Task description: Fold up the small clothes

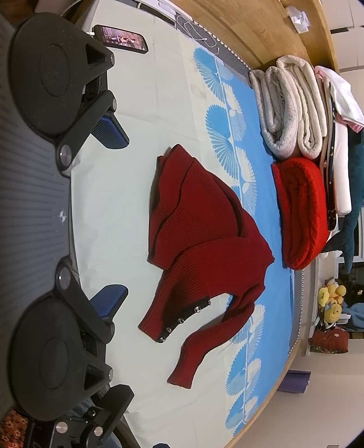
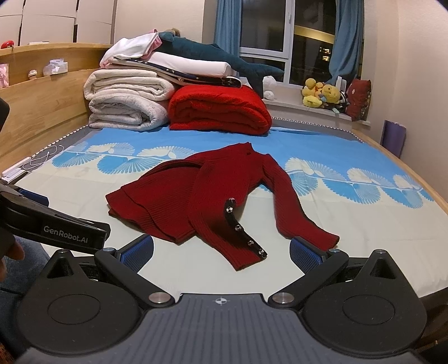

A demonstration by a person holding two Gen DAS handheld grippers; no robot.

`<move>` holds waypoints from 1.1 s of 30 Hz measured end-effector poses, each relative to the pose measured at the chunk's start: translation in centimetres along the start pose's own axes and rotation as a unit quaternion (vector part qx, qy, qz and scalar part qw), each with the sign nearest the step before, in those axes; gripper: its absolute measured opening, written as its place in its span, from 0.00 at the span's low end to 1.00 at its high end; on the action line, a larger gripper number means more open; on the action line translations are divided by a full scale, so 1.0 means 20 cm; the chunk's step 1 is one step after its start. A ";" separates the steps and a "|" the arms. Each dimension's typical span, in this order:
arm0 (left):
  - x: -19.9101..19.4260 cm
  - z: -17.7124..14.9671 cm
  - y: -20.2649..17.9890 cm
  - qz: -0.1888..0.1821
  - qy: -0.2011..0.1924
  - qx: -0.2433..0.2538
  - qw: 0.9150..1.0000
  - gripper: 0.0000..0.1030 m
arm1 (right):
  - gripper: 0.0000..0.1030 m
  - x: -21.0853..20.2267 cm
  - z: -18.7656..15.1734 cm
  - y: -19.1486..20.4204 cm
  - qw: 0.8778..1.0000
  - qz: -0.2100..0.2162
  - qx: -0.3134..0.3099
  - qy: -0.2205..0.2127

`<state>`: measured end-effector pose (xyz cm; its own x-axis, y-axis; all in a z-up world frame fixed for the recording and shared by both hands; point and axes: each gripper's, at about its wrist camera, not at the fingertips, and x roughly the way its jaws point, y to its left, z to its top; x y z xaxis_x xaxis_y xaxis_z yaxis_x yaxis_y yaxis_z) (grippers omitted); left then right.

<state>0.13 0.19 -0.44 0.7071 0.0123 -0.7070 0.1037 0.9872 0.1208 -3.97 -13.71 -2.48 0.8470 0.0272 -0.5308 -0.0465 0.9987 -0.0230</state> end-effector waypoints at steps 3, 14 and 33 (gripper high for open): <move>0.00 0.00 0.00 -0.001 0.001 0.000 1.000 1.00 | 0.99 0.00 0.00 0.00 1.000 0.000 -0.001 0.000; 0.00 0.00 -0.01 -0.001 0.001 0.001 1.000 1.00 | 0.99 0.00 0.01 0.00 1.000 0.001 0.000 0.001; 0.00 -0.01 -0.02 -0.001 0.001 0.003 1.000 1.00 | 0.99 -0.01 0.01 -0.01 1.000 0.001 0.003 0.001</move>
<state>-0.13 -0.21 -0.66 0.7050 0.0102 -0.7091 0.1102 0.9862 0.1237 -4.02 -13.82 -2.19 0.8460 0.0286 -0.5324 -0.0443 0.9989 -0.0167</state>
